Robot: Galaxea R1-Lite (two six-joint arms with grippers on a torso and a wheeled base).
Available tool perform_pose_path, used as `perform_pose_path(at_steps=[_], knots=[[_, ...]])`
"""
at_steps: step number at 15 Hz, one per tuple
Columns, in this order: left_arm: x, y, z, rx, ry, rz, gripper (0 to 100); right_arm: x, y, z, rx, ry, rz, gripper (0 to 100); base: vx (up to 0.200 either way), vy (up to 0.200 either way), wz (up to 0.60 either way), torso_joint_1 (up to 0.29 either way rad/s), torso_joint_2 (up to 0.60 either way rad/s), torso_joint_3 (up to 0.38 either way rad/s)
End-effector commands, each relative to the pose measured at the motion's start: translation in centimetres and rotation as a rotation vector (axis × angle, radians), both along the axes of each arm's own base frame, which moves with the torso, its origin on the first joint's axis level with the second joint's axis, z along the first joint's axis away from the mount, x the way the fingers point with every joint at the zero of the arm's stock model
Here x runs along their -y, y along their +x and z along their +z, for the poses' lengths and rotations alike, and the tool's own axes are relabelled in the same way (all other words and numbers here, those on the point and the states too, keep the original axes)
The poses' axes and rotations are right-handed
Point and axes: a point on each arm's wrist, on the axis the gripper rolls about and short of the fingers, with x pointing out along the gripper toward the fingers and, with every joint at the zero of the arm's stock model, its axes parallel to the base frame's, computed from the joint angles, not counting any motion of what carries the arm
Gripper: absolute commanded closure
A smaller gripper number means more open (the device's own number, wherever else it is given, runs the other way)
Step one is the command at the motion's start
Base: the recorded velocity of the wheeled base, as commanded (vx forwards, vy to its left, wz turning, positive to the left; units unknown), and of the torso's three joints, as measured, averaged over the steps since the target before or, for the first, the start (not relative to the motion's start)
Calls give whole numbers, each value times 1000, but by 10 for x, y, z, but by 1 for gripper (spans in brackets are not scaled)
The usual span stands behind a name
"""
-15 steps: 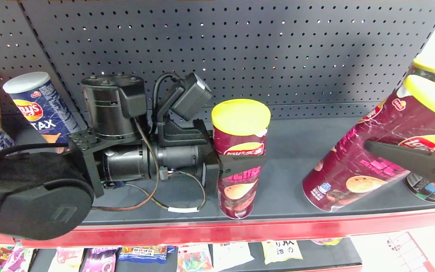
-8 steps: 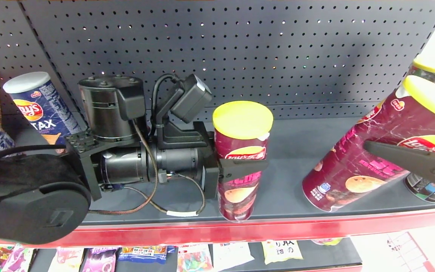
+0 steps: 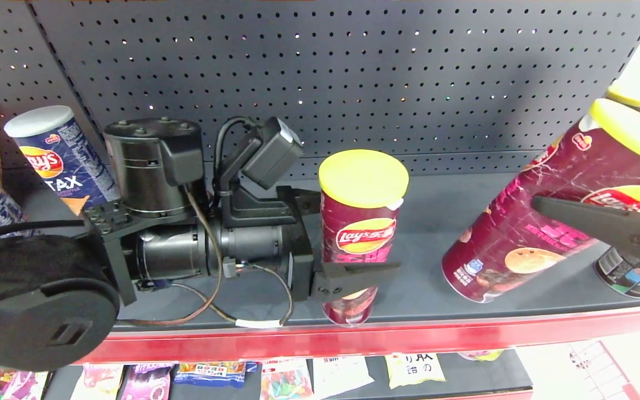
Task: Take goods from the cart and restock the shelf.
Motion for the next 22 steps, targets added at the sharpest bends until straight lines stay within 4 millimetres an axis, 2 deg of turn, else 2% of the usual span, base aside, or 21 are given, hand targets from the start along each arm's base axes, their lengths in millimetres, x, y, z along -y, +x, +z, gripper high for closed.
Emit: perform_pose_path(at_steps=[1,6,10,13,17,22], knots=[[-20,-15,1,-2,2,27,0,-8,19,7,-8,-4,-1,100,0,0,0,0,0,0],[-69,-46,1,12,-1,166,0,-30,67,4,-61,-35,3,100,0,0,0,0,0,0],[-95,-78,-4,-25,-20,343,0,-51,101,-3,-92,-59,24,100,0,0,0,0,0,0],[-100,-81,-6,-15,-14,464,0,-68,119,-2,-91,-60,58,100,0,0,0,0,0,0],[-102,-81,-4,-4,-21,517,0,-90,139,-2,-87,-61,85,100,0,0,0,0,0,0],[-105,-81,0,-1,-40,592,0,-105,147,-3,-84,-61,111,100,0,0,0,0,0,0]])
